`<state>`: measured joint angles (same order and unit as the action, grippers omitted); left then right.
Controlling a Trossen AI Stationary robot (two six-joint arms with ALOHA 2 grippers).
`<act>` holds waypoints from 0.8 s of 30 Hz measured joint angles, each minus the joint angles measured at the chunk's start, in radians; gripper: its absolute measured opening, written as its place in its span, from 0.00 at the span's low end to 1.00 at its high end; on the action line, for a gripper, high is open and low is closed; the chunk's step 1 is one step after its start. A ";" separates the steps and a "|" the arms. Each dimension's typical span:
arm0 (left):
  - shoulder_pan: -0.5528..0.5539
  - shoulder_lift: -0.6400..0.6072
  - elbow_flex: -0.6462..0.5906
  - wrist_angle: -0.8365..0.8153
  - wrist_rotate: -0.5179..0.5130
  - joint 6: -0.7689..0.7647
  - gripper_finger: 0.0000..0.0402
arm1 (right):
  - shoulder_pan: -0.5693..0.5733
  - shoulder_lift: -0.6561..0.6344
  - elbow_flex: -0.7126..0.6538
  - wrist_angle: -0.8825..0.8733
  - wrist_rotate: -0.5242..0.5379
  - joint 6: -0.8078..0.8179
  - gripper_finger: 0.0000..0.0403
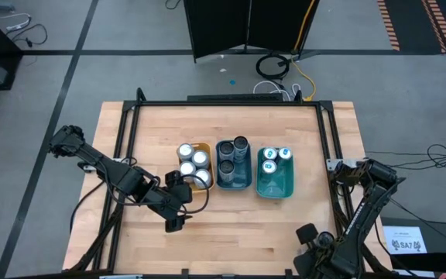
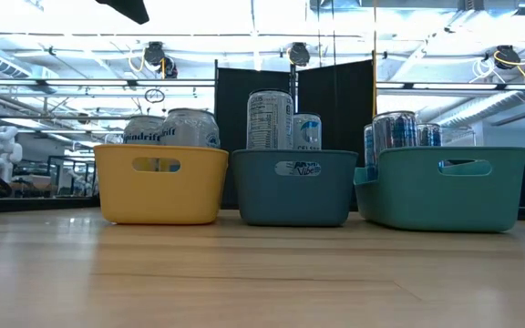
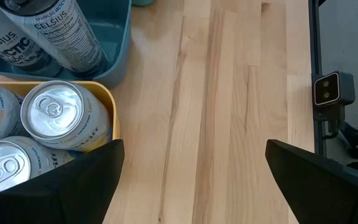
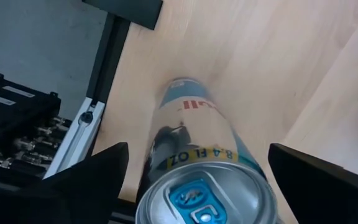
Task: Sort soda cans
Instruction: Put the blue soda can into the green bin
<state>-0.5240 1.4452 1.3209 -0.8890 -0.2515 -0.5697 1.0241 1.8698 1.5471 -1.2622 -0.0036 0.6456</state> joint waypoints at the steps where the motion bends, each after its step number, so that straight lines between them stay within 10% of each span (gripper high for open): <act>1: 0.000 0.000 0.000 0.000 0.000 0.000 1.00 | 0.000 0.000 0.000 0.000 0.000 0.008 0.94; 15: 0.000 0.000 0.000 -0.001 0.000 0.000 1.00 | 0.000 -0.001 0.000 0.009 -0.003 0.050 0.55; 24: 0.000 0.000 0.000 -0.001 0.000 0.000 1.00 | -0.001 -0.002 0.000 0.008 -0.001 0.049 0.55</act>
<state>-0.5240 1.4452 1.3209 -0.8902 -0.2516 -0.5694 1.0229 1.8683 1.5471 -1.2537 -0.0044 0.6949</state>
